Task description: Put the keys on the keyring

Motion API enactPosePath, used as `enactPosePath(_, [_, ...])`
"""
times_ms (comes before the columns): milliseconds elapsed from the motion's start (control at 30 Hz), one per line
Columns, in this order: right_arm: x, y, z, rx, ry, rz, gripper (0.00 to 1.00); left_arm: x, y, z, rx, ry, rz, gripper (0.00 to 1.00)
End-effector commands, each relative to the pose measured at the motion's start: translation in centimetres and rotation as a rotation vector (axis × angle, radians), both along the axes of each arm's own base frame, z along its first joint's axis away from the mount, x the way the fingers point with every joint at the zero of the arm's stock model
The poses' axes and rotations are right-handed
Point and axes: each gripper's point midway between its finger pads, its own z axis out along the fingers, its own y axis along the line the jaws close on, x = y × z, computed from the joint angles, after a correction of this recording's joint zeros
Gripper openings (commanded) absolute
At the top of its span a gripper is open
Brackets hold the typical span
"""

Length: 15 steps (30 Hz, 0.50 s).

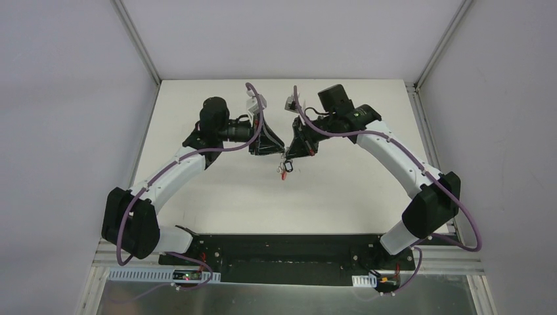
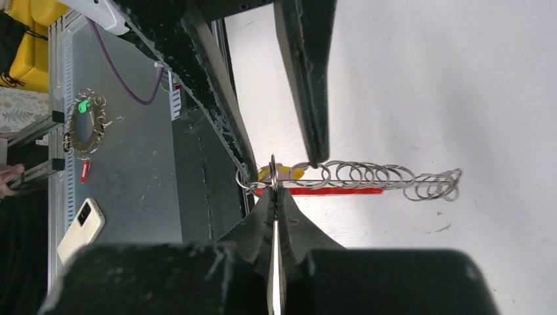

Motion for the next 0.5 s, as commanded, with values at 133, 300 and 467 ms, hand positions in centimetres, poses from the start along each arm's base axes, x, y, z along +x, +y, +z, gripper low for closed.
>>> enactPosePath(133, [-0.2,0.2,0.7,-0.042,-0.050,0.023,0.00,-0.9,1.4,-0.7,0.189,-0.198,-0.066,0.37])
enactPosePath(300, [-0.3,0.6,0.4,-0.045,-0.034,0.036,0.00,-1.4,1.0,-0.8,0.187,-0.222,-0.096,0.36])
enactPosePath(467, [-0.3,0.9,0.3,-0.039,-0.018,0.047,0.00,-1.6,0.5,-0.7,0.178,-0.243,-0.111,0.34])
